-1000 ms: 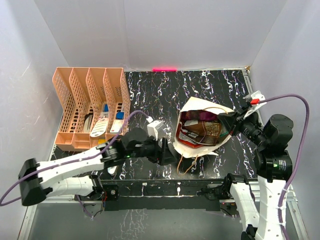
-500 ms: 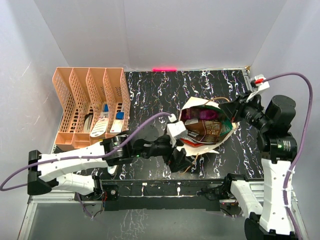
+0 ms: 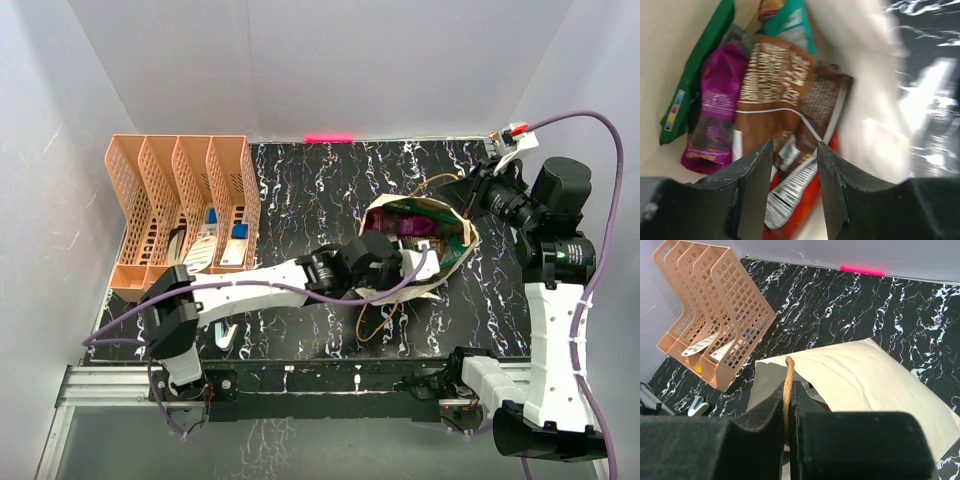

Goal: Take the snacks out of the paper bag

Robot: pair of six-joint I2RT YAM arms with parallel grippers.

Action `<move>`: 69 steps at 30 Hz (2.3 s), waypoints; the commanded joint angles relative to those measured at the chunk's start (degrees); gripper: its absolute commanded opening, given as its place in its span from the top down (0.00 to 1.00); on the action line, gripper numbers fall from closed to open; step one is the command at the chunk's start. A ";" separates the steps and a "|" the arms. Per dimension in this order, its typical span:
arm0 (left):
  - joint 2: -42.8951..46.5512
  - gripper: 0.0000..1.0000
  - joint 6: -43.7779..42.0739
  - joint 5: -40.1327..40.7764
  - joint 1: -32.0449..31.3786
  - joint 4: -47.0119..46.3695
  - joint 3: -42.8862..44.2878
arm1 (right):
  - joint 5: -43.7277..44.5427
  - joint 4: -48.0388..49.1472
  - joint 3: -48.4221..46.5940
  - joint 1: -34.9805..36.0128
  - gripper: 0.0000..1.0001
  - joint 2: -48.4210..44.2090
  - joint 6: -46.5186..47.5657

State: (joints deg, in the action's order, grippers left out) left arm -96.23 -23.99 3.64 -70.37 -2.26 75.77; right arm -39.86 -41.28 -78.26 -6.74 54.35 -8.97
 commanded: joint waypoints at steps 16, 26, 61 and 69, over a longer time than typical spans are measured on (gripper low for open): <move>-18.15 0.42 -11.24 0.35 7.09 1.00 14.99 | -1.03 3.22 -0.59 0.16 0.92 -2.45 2.86; -18.93 0.67 -10.99 0.49 6.57 0.77 14.45 | -0.02 2.72 -0.39 0.15 0.92 -2.41 3.64; 20.10 1.00 22.60 17.64 0.84 35.36 20.82 | 10.94 6.38 6.06 0.20 0.92 -7.33 -1.29; 31.03 1.00 15.14 29.81 1.00 39.29 10.39 | 10.62 6.74 7.68 0.15 0.92 -8.12 -0.71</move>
State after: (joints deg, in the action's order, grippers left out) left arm -72.44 -4.56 23.75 -69.80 35.79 91.59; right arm -29.82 -38.28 -70.81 -6.74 47.18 -9.58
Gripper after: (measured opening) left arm 0.009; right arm 0.077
